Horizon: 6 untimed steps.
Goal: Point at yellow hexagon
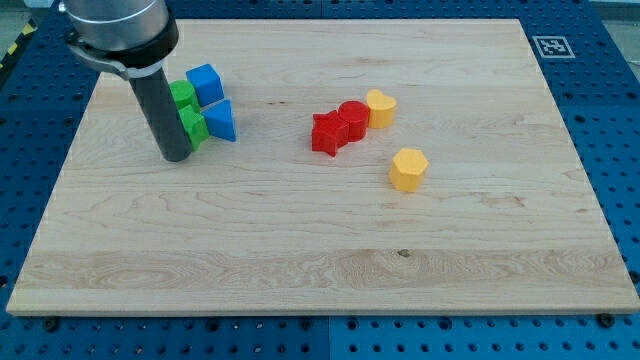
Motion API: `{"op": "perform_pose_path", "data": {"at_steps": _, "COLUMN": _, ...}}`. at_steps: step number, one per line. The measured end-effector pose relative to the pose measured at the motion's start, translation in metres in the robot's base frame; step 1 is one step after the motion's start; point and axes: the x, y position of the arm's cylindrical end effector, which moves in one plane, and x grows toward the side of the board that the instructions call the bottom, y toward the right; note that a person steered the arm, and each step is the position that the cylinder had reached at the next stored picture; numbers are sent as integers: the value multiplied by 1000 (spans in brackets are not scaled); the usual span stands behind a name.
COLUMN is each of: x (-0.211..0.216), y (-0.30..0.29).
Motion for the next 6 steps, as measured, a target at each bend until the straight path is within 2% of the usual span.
{"op": "perform_pose_path", "data": {"at_steps": 2, "x": -8, "y": 0}}
{"op": "perform_pose_path", "data": {"at_steps": 3, "x": 30, "y": 30}}
{"op": "perform_pose_path", "data": {"at_steps": 5, "x": 79, "y": 176}}
{"op": "perform_pose_path", "data": {"at_steps": 6, "x": 54, "y": 203}}
